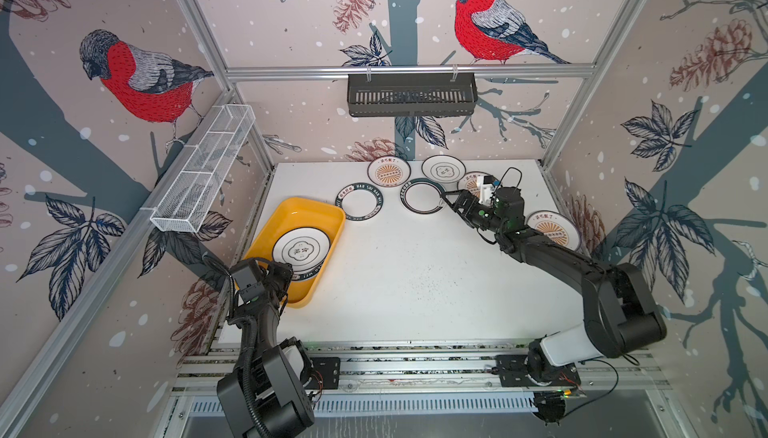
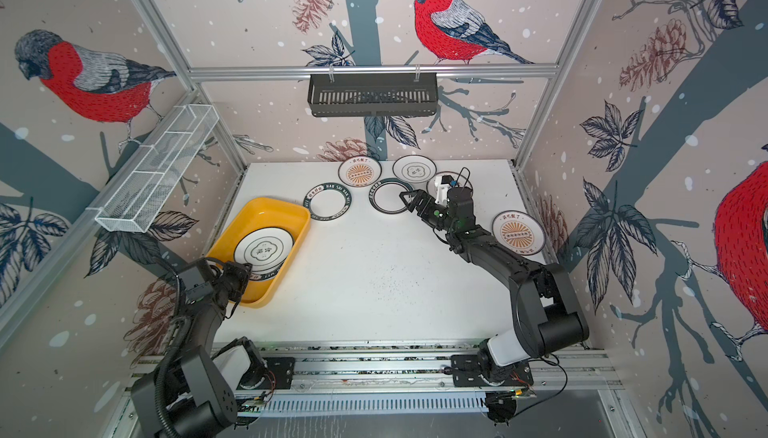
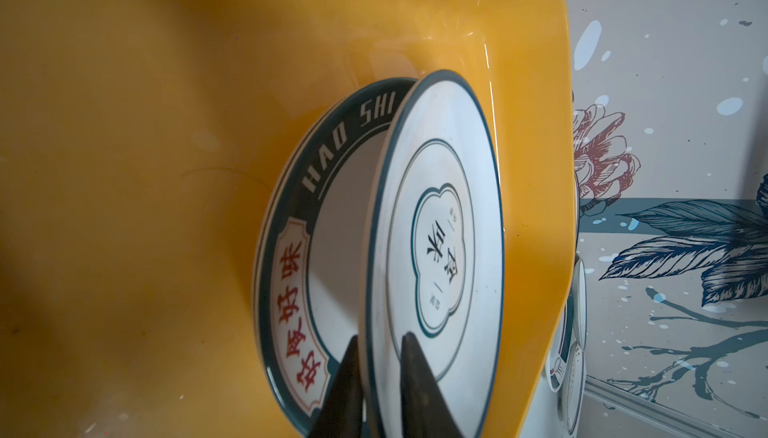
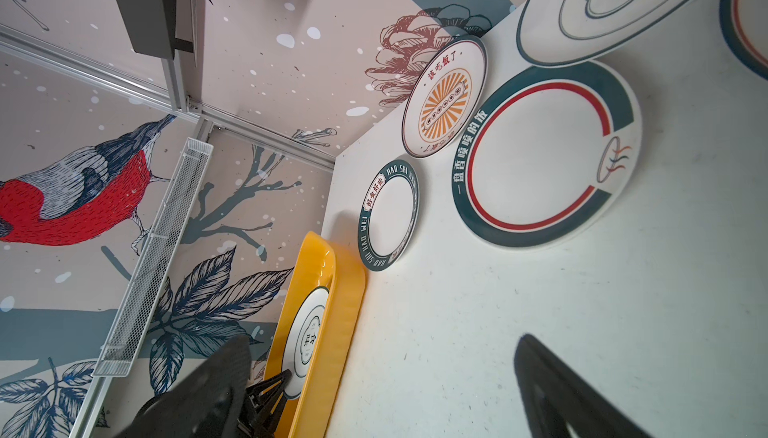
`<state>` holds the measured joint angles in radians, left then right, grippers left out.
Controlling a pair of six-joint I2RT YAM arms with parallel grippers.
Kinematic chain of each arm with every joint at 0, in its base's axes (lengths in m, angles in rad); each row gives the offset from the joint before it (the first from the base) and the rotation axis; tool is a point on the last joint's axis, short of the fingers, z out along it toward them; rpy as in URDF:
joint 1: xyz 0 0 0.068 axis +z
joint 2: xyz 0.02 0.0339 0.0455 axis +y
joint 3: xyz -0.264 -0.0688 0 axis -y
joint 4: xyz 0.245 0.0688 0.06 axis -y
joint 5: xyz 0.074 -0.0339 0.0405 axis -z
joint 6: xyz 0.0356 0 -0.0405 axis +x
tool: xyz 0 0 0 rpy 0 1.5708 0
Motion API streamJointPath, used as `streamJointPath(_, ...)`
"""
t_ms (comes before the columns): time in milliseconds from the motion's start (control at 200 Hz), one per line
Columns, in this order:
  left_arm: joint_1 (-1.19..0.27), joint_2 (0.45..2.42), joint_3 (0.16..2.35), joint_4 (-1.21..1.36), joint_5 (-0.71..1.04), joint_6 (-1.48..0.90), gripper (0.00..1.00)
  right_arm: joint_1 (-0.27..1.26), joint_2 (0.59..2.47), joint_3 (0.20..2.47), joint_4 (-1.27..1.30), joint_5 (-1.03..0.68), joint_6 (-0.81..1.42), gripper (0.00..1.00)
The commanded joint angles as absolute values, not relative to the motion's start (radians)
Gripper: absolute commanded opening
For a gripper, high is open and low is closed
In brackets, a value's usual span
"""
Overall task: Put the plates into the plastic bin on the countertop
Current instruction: 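Lower the plate into the yellow bin and open the left gripper, then raise the left gripper while the right gripper moves to the green-and-red plate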
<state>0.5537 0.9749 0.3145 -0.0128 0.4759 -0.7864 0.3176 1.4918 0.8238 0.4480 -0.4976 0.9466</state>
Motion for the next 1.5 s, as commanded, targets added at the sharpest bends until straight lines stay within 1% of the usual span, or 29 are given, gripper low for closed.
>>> streamJointPath(0,0.556,0.976,0.317,0.003,0.484,-0.772,0.23,0.322,1.483,0.828,0.462,-0.486,0.943,1.00)
streamJointPath(65,0.555,0.976,0.316,0.003,0.484,-0.772,0.29,0.326,1.480,0.825,0.460,-0.482,0.942,1.00)
streamJointPath(210,0.555,0.971,0.325,-0.019,0.478,-0.757,0.56,0.327,1.483,0.825,0.459,-0.477,0.941,0.99)
streamJointPath(310,0.555,0.957,0.330,-0.040,0.461,-0.753,0.66,0.333,1.484,0.825,0.463,-0.471,0.945,1.00)
streamJointPath(410,0.555,0.945,0.334,-0.051,0.451,-0.749,0.70,0.336,1.485,0.827,0.462,-0.471,0.944,1.00)
streamJointPath(555,0.555,0.949,0.337,-0.065,0.442,-0.746,0.78,0.335,1.484,0.831,0.455,-0.468,0.936,0.99)
streamJointPath(680,0.555,0.955,0.345,-0.082,0.437,-0.732,0.81,0.335,1.486,0.834,0.451,-0.465,0.931,0.99)
streamJointPath(866,0.555,0.957,0.365,-0.099,0.433,-0.725,0.90,0.335,1.491,0.836,0.446,-0.463,0.929,1.00)
streamJointPath(1011,0.555,0.944,0.397,-0.132,0.439,-0.701,0.90,0.334,1.502,0.841,0.448,-0.469,0.938,0.99)
streamJointPath(1176,0.553,0.859,0.462,-0.208,0.467,-0.653,0.90,0.335,1.526,0.851,0.439,-0.447,0.958,1.00)
streamJointPath(1251,0.541,0.820,0.494,-0.209,0.526,-0.630,0.93,0.336,1.550,0.869,0.455,-0.449,0.980,0.99)
streamJointPath(1311,0.521,0.803,0.535,-0.236,0.552,-0.611,0.96,0.344,1.568,0.884,0.464,-0.440,0.992,0.99)
streamJointPath(1426,0.435,0.784,0.624,-0.315,0.520,-0.556,0.96,0.353,1.604,0.924,0.452,-0.419,0.988,1.00)
streamJointPath(1496,0.381,0.770,0.643,-0.307,0.552,-0.532,0.96,0.354,1.634,0.952,0.452,-0.432,0.992,1.00)
